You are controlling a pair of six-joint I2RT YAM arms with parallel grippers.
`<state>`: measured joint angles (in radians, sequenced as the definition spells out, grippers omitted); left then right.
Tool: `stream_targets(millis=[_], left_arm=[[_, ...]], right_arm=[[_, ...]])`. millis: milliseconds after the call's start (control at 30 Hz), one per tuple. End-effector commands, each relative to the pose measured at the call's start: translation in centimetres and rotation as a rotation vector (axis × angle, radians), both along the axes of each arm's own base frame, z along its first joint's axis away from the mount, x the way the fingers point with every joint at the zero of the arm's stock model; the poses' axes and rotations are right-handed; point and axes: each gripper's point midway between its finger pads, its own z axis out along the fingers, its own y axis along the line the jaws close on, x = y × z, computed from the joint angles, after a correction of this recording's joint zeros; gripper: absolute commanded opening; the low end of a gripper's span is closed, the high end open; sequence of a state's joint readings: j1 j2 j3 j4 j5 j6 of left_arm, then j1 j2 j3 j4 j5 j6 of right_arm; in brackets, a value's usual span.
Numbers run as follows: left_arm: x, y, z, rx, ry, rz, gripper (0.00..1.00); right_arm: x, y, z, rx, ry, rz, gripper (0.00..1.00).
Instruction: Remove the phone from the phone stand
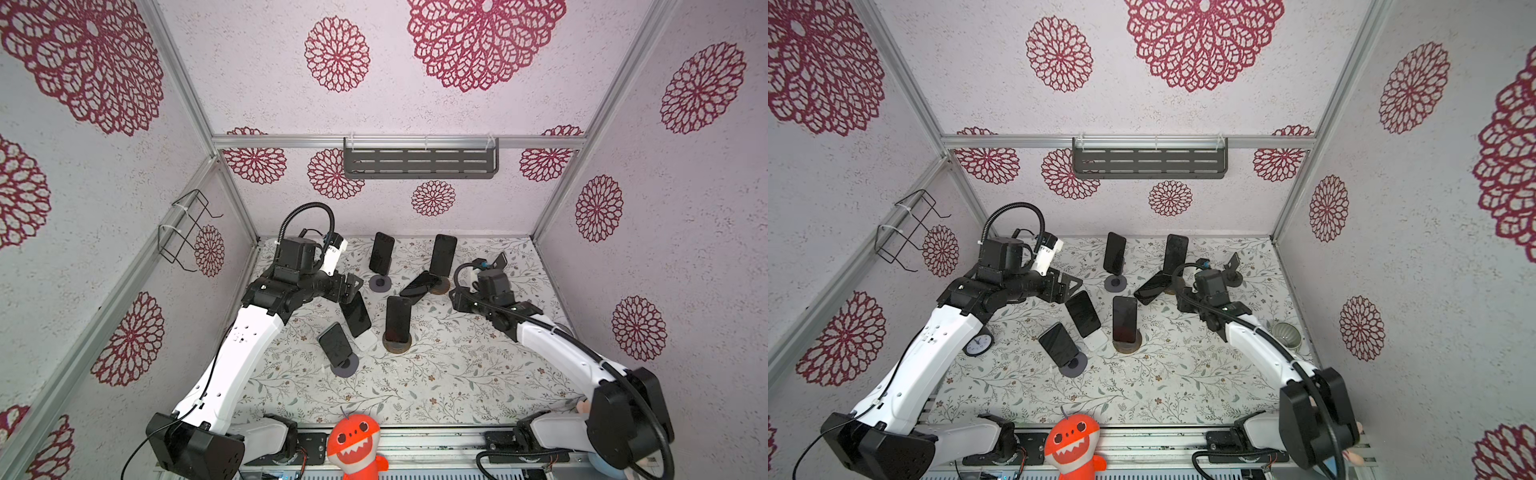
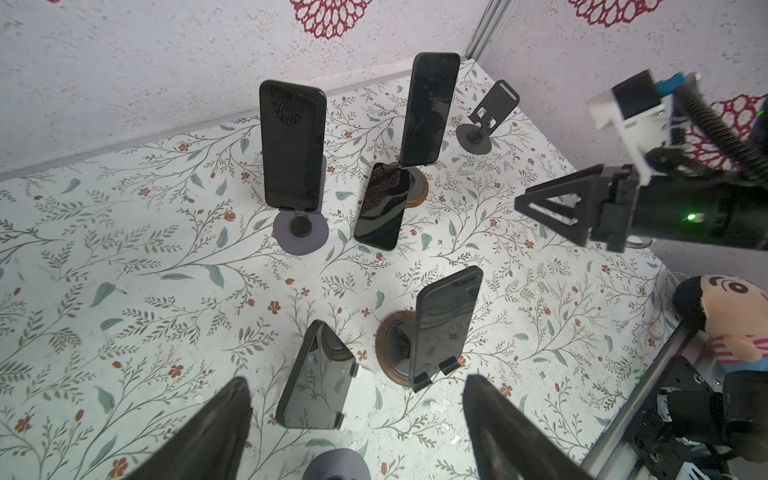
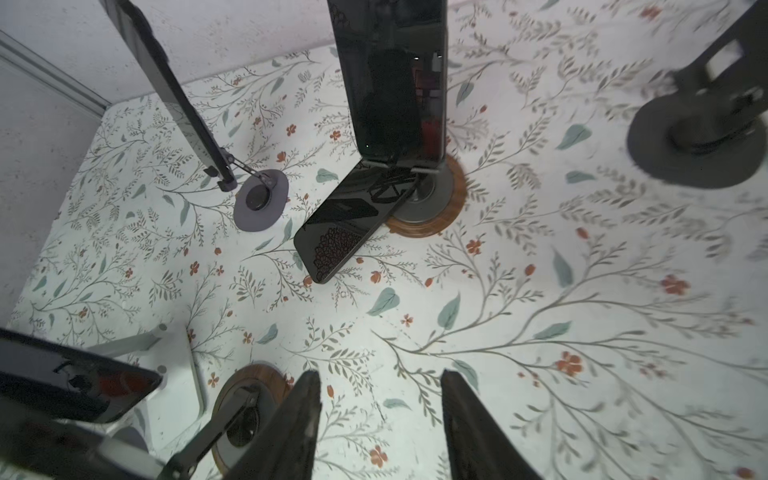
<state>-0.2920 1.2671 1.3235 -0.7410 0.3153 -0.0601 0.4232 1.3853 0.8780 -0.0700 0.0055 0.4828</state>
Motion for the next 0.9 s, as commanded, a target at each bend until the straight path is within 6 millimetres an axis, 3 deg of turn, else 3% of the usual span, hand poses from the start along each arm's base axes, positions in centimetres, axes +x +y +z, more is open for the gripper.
stream_targets(millis=[0,200,433,567,767,867], left_arm=[[-0.1,0.1,1.1,-0.026,-0.046,-0.013,0.84],[-0.4,0.2,0.7,-0.025,-0.041,-0.015,0.84],[-0.4,0.5,0.5,-0.031,-0.032,-0.016,0.85],[-0.4,0.8,0.5,-0.031,-0.032,-0.009,0.85],[-0.3,1.0,0.5,-0.040,-0.030,-0.006,0.85],[-0.3,1.1,0.5,-0.044,-0.028,-0.003,0.85]], right_arm=[[4.1,1.9,2.2,0.175,-0.152,-0.115,0.48],[6.9,5.1,-1.2,0.184,-0.144,-0.125,0.45],[10.0,8.7,-2.8,-0.015,-0.201,-0.053,0.37],[12.2,9.5,-4.3,-0.078,-0.202,-0.050,0.30],[15.4,10.6,-5.5,-0.133,-0.218,-0.066,0.15],[16.4,10.7,-5.7,-0.136,-0.224,-0.087,0.12]])
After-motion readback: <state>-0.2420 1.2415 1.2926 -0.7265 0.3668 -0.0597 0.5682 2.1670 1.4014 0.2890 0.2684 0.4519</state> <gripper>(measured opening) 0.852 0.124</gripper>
